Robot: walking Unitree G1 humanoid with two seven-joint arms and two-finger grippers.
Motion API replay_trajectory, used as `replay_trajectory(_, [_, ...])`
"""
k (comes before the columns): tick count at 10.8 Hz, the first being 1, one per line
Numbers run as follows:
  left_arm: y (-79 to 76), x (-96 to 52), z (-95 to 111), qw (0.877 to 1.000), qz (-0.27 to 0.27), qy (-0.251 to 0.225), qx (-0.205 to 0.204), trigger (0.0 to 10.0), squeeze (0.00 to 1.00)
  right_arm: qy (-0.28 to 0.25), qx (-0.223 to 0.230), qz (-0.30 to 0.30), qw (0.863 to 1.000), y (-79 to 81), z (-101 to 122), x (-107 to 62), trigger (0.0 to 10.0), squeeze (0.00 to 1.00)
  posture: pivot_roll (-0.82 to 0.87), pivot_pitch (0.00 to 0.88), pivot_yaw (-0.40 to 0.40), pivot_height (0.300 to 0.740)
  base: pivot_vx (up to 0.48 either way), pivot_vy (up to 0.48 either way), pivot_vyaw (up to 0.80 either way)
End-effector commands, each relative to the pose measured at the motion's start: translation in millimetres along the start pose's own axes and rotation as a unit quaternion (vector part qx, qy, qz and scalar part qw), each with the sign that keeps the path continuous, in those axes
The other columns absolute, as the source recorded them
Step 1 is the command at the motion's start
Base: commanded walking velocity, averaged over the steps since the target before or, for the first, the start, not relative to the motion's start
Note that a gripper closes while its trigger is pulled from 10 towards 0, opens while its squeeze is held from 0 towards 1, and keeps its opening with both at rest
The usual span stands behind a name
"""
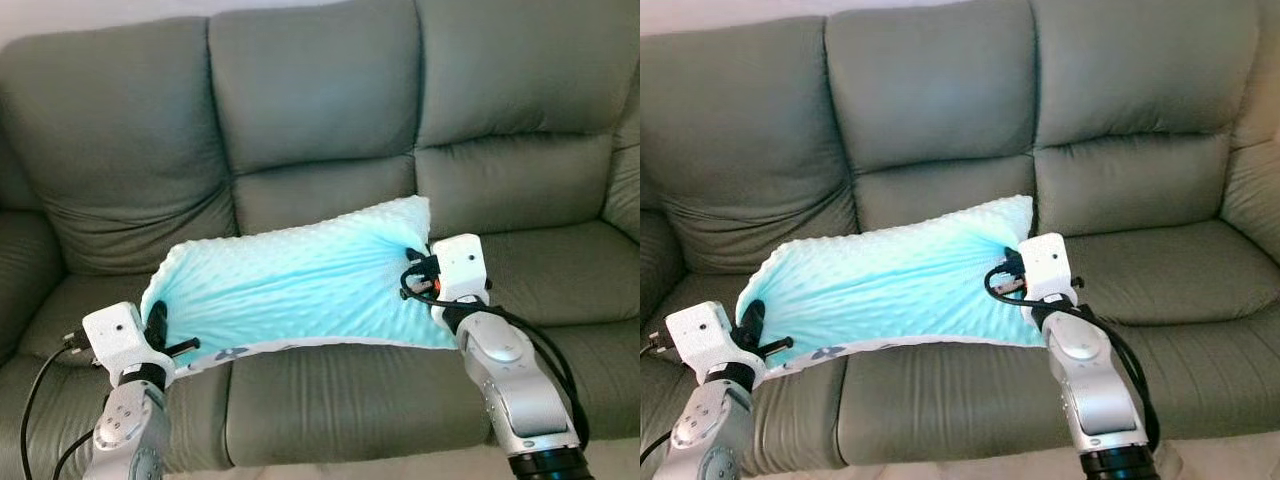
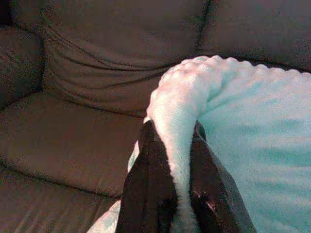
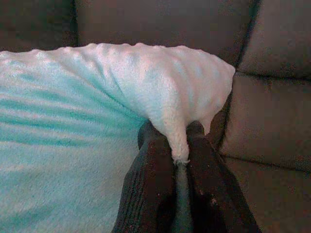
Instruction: Move the pillow to the sofa
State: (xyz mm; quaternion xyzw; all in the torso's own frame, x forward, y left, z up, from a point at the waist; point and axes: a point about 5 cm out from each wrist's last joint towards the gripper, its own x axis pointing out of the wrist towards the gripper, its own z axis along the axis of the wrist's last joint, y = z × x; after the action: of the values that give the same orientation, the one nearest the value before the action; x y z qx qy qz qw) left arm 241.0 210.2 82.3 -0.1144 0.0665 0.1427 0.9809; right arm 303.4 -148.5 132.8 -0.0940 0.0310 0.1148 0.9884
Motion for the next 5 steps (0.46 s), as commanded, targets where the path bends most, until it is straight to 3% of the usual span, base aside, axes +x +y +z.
replay_trajectory(1, [15.2,-2.2,0.5,1.0,0.027,-0.002,0.006,10.0,0.0,0.005,-0.009,-0.031,0.999,-12.1,-0.3,-1.5,10.0,0.0,-0.23,0.078,0.099,0.74,0.274,0.0,0.0])
replay_trajectory(2, [14.7,-2.8,0.2,1.0,0.028,-0.002,0.004,10.0,0.0,0.006,-0.009,-0.031,0.999,-12.5,-0.9,-1.8,10.0,0.0,-0.23,0.08,0.095,0.74,0.27,0.0,0.0])
replay_trajectory(4, [13.2,-3.5,-0.7,0.999,0.032,-0.005,-0.008,10.0,0.0,0.008,-0.012,-0.03,0.999,-13.2,-0.8,-2.0,10.0,0.0,-0.23,0.083,0.091,0.74,0.0,0.0,0.0])
replay_trajectory(5, [10.9,-3.7,-7.7,0.999,0.026,0.02,-0.001,10.0,0.0,0.012,-0.014,-0.028,0.999,-13.0,-1.9,-2.1,10.0,0.0,-0.23,0.084,0.09,0.74,0.0,0.0,0.0])
